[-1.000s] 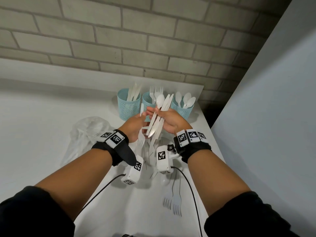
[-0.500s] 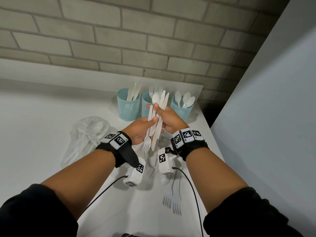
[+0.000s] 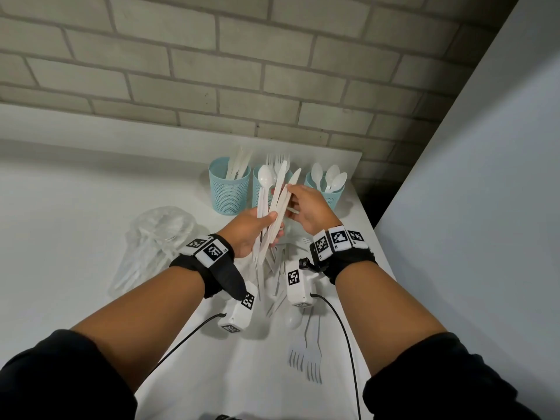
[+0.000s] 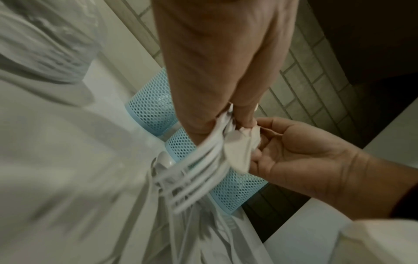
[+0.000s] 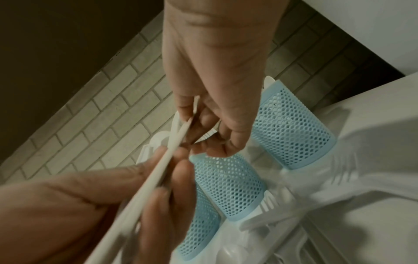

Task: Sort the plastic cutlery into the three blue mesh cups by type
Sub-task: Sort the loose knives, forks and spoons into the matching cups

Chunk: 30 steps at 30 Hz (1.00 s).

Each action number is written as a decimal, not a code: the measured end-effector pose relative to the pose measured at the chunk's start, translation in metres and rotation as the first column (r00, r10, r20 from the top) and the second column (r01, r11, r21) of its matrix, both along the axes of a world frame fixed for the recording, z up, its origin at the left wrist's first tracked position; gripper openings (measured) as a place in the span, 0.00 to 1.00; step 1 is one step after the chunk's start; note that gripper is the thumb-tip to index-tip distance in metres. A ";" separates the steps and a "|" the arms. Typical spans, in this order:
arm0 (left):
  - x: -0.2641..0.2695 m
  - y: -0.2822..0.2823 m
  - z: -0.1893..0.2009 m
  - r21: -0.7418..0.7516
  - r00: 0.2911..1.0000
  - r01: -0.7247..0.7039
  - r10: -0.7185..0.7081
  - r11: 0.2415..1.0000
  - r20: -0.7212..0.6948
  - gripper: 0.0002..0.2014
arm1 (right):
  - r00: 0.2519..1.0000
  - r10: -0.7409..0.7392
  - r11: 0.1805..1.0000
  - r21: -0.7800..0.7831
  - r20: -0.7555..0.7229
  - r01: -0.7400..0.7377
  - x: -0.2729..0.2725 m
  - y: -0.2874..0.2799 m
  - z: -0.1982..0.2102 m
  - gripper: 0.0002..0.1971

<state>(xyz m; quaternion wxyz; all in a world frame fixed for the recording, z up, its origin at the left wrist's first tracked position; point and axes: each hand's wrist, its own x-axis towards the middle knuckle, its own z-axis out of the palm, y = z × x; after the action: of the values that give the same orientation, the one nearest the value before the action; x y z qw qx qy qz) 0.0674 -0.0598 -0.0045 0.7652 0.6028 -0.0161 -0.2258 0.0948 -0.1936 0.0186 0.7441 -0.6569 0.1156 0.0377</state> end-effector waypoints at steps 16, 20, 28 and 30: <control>0.000 0.010 0.001 0.008 0.999 -0.036 0.035 0.999 0.009 0.04 | 0.998 0.031 0.991 -0.129 -0.062 -0.039 0.003 -0.008 -0.002 0.09; 0.001 0.017 0.000 -0.006 1.000 -0.018 0.018 1.000 0.003 0.08 | 0.989 -0.145 0.988 -0.057 0.025 0.146 0.005 -0.012 -0.005 0.07; 0.009 0.034 -0.001 0.160 0.992 -0.094 0.080 0.983 0.093 0.07 | 0.828 -0.346 0.692 -0.476 0.442 0.543 0.013 -0.022 -0.005 0.20; 0.010 0.034 -0.001 0.187 0.990 -0.093 0.071 0.978 0.119 0.05 | 0.867 -0.163 0.643 -0.616 0.470 0.455 0.009 -0.017 -0.003 0.22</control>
<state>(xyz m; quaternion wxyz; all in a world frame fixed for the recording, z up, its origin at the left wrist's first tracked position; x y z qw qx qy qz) 0.0773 -0.0254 -0.0054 0.7102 0.6854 -0.0119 -0.1605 0.1042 -0.2106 0.0154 0.4352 -0.8556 0.0903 -0.2653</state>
